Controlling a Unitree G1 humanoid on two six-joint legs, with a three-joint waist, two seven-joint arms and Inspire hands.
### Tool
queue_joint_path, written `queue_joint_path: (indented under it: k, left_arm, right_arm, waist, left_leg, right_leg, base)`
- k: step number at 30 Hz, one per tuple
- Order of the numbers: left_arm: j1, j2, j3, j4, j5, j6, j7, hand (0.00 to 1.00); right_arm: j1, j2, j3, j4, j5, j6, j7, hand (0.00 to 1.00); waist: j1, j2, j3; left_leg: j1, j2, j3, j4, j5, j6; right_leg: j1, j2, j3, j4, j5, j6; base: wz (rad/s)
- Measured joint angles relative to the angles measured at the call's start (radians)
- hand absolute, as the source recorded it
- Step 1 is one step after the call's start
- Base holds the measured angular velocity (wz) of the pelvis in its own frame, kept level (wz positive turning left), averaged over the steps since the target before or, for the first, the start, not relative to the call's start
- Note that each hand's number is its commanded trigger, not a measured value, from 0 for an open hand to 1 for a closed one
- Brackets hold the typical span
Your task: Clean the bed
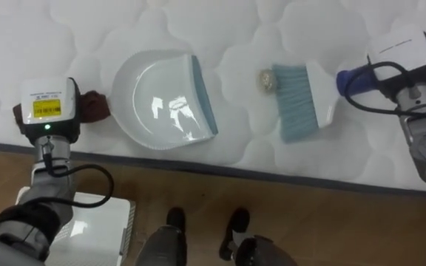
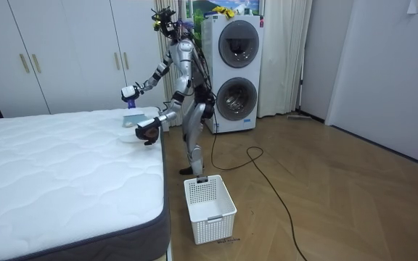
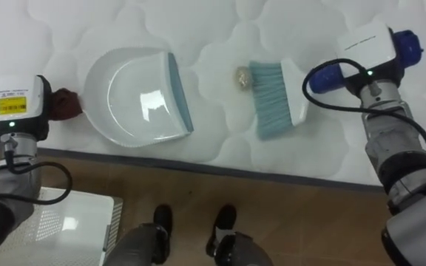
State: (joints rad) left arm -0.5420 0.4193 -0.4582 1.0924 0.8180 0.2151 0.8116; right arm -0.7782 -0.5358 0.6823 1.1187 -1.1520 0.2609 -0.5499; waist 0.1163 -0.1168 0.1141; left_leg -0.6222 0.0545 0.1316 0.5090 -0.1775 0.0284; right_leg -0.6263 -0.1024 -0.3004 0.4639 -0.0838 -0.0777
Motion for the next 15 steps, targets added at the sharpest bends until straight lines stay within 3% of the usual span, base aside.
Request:
queue_joint_path:
  k: [8,15]
  left_arm:
    - [0.006,-0.005,-0.002,-0.007,0.004,0.006,-0.022,1.0]
    - [0.023,-0.016,-0.008,-0.025,0.006,0.015,-0.022,1.0]
  right_arm:
    - [0.0,0.091,-0.012,-0.093,-0.009,0.009,-0.017,1.0]
    - [0.0,0.122,0.003,-0.164,-0.075,0.002,-0.003,1.0]
  waist:
    - [0.003,0.002,-0.0014]
    - [0.007,0.006,-0.0035]
  left_leg:
    - [0.041,0.001,0.004,-0.035,0.012,-0.012]
    - [0.041,0.002,0.003,-0.033,0.015,-0.013]
  right_leg:
    - [0.028,0.001,0.003,-0.018,0.0,-0.008]
    - [0.035,0.006,0.0,-0.034,-0.001,-0.006]
  base:
    - [-0.01]
    - [0.01]
